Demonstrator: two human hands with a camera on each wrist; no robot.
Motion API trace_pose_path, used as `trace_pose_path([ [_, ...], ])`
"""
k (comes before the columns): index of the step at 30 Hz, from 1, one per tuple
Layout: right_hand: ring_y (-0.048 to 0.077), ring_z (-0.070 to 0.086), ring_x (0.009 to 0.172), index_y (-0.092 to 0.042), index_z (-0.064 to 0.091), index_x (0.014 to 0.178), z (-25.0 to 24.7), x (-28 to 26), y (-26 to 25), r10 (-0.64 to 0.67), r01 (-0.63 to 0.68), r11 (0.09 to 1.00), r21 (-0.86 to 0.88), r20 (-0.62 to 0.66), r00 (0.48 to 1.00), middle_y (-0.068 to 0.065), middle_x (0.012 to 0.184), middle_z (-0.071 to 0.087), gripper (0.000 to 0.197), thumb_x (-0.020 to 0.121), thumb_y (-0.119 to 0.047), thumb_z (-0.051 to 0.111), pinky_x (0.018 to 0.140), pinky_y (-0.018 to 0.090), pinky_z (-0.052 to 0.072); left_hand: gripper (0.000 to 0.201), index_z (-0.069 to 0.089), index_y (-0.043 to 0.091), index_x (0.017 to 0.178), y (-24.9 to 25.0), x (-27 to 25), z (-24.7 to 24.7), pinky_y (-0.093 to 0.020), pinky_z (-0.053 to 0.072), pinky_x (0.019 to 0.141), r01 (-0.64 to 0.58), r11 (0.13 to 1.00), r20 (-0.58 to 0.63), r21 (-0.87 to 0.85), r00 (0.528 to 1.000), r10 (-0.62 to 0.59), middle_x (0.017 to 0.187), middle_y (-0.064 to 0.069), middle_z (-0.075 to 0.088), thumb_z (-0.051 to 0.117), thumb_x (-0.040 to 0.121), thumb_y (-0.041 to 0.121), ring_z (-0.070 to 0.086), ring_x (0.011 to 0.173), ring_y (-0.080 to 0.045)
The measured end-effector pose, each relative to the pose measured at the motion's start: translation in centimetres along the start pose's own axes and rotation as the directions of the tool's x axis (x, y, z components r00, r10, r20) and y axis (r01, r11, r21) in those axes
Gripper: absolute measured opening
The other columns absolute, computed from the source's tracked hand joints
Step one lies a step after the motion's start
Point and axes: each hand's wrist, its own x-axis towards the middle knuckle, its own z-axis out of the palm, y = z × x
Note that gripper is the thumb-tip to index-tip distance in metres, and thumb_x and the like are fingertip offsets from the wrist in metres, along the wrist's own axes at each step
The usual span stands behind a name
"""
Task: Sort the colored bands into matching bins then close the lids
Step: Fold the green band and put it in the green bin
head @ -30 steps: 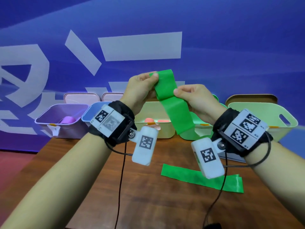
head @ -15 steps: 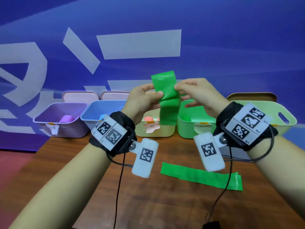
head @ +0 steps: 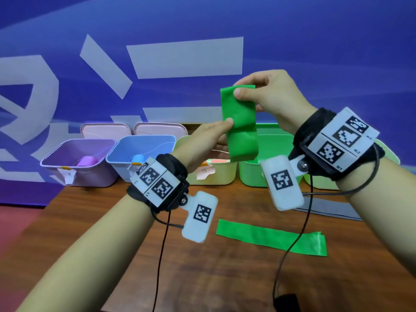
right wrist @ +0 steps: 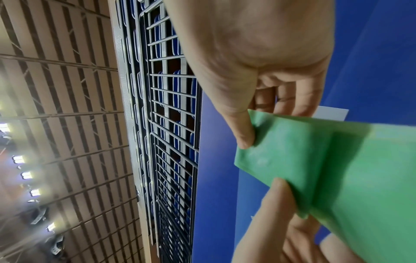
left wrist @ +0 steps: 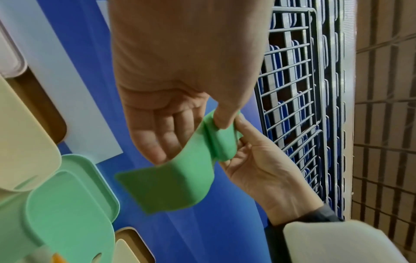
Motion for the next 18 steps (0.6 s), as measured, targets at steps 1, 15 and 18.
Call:
trace_pose_path([
  [1, 0.001, 0.057, 0.059, -0.021, 0.064, 0.075, -0.1, 0.0, 0.1, -0.016, 0.016, 1.0, -0.009, -0.011, 1.0, -0.007, 0.064, 0.061, 0.016, 0.082, -0.007, 0.068, 0.057, 0.017, 0.048, 0.031, 0.063, 0.02, 0.095, -0.2, 0.1, 0.1, -0.032, 0.053, 0.078, 0.006, 1.0, 0.0, 0.0, 1.0, -0.006, 0.07, 0.005, 0.07, 0.037, 0.1, 0.036, 0.064, 0.07, -0.014],
  [15, 0.011, 0.061, 0.077, -0.034, 0.064, 0.07, 0.1, -2.9, 3.1, -0.197, 0.225, 0.935, -0.274, 0.126, 0.972, -0.006, 0.076, 0.068, 0.026, 0.074, -0.011, 0.074, 0.078, 0.03, 0.049, 0.035, 0.058, -0.008, 0.092, 0.7, 0.9, -1.0, -0.031, 0.058, 0.069, 0.175, 0.762, 0.032, -0.624, 0.979, -0.199, 0.081, -0.02, 0.069, 0.024, 0.09, -0.005, 0.071, 0.069, -0.025],
  [18, 0.008, 0.058, 0.083, -0.037, 0.063, 0.071, 0.4, -3.4, 3.7, -0.244, 0.281, 0.917, -0.283, 0.159, 0.957, -0.015, 0.077, 0.065, 0.03, 0.074, -0.009, 0.074, 0.084, 0.026, 0.045, 0.044, 0.062, -0.005, 0.078, 0.8, 1.1, -1.7, -0.032, 0.058, 0.067, 0.173, 0.758, -0.01, -0.629, 0.973, -0.23, 0.078, -0.02, 0.069, 0.024, 0.095, 0.009, 0.07, 0.065, -0.024],
])
